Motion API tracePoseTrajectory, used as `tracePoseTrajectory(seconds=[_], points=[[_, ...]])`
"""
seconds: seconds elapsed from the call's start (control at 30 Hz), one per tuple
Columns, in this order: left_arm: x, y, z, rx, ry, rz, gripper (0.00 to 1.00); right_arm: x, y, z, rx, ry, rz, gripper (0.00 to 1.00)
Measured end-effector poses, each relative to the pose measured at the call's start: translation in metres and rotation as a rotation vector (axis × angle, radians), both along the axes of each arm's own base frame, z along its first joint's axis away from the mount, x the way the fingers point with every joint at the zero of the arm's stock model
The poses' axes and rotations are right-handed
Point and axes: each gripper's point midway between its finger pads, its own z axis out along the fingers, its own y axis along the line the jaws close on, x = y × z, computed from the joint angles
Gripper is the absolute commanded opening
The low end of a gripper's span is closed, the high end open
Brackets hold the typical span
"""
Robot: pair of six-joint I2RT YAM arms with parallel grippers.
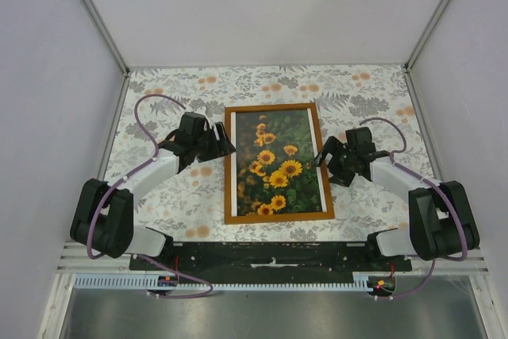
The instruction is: Put the photo into the frame
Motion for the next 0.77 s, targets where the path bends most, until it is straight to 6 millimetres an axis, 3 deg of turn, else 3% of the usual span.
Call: tracePoseTrajectory(seconds=[0.07, 0.1, 0.13, 0.27, 0.4, 0.57, 0.67, 0.77], points=[[0.005, -0.002, 0.009, -0.003, -0.016, -0.003, 0.77, -0.005, -0.001, 0.000, 0.002, 0.005, -0.007, 0.98], [0.007, -0.003, 0.013, -0.005, -0.023, -0.004, 0.83, -0.006, -0.002, 0.001, -0.004, 0.010, -0.009, 0.98], [0.009, -0.004, 0.017, -0.006, -0.028, -0.007, 0.97, -0.008, -0.005, 0.001, -0.018, 0.010, -0.012, 0.98], [0.012, -0.005, 0.033, -0.001, -0.045, -0.023, 0.98, -0.006, -0.017, 0.019, -0.079, -0.016, -0.005, 0.98], [0.012, 0.002, 0.057, 0.024, -0.070, -0.008, 0.98, 0.015, -0.024, 0.084, -0.127, -0.197, 0.014, 0.98], [0.012, 0.016, 0.098, 0.070, -0.156, 0.017, 0.99, 0.031, -0.033, 0.191, -0.168, -0.497, 0.017, 0.98], [0.009, 0.025, 0.112, 0.100, -0.193, 0.033, 1.00, 0.028, -0.038, 0.223, -0.192, -0.580, 0.016, 0.98], [0.007, 0.031, 0.117, 0.121, -0.208, 0.044, 1.00, 0.025, -0.042, 0.224, -0.217, -0.577, 0.020, 0.98]])
